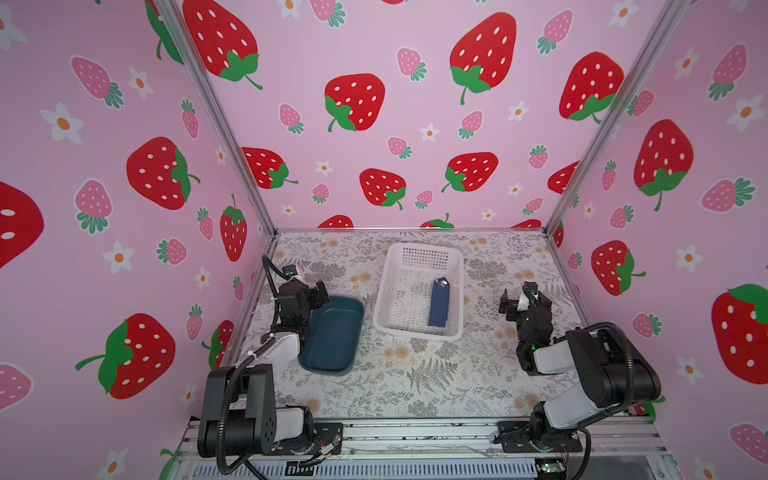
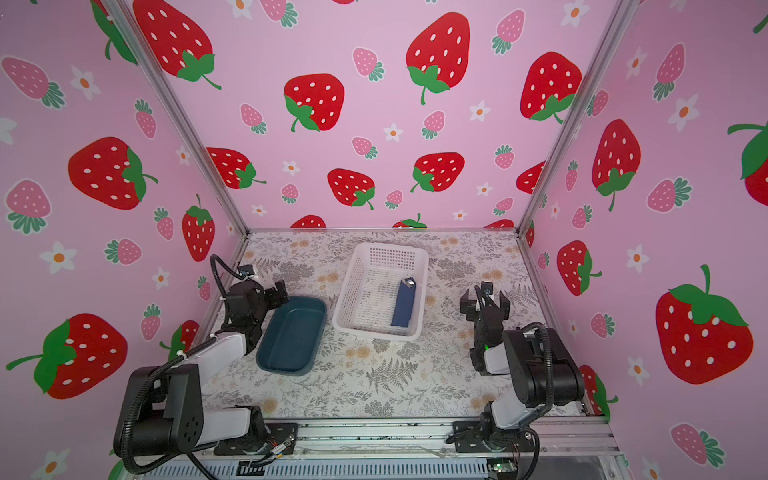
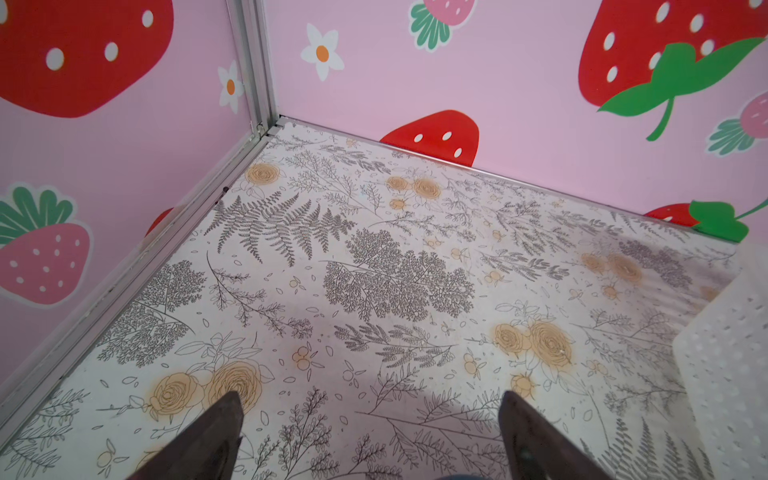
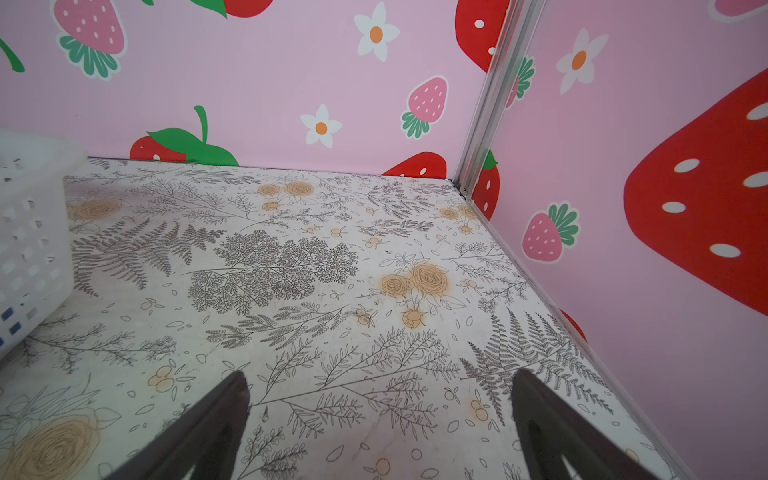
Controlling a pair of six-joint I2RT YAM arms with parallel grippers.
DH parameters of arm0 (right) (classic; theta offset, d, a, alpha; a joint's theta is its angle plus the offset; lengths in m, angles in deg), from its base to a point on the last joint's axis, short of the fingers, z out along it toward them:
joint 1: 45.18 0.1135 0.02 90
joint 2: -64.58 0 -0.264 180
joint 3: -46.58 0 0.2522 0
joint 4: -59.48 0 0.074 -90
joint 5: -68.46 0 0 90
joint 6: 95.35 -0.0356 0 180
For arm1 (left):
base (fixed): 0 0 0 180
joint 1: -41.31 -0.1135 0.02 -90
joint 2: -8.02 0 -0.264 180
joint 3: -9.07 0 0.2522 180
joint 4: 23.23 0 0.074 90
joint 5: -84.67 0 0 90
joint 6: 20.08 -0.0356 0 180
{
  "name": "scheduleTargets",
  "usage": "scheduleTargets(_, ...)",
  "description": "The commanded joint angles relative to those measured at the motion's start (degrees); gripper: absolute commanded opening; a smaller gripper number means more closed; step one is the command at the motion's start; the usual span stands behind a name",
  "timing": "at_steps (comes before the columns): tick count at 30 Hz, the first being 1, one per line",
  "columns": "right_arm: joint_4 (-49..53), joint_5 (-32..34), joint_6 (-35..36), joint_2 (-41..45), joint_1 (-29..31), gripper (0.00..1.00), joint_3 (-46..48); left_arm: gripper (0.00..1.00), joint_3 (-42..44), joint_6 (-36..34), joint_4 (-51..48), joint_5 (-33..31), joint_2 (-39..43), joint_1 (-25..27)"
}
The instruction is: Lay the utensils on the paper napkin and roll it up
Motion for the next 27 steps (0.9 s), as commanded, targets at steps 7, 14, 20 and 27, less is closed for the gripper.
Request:
scheduleTargets(7, -1.1, 0.9, -0.4, -0.1, -0.4, 1.0, -0.3, 0.96, 1.8, -4.9, 5.6, 3.0, -2.9, 0.6)
scheduleTargets(14, -1.1, 0.9, -0.4, -0.1, -0.5, 1.0, -0.3, 0.96, 8.0, -5.5, 21.6, 4.9, -9.5, 0.7)
scheduleTargets(20, -1.1, 0.8, -0.3, -0.2, -0.4, 1.0, -0.3, 0.99, 5.9, -4.5, 18.9, 1.2, -11.6, 1.3)
scheduleTargets(27, -1.1, 0.9, -0.3, -0.1, -0.4, 1.0, -0.3, 0.99, 5.3, -5.9, 18.9, -0.7, -12.1, 2.7)
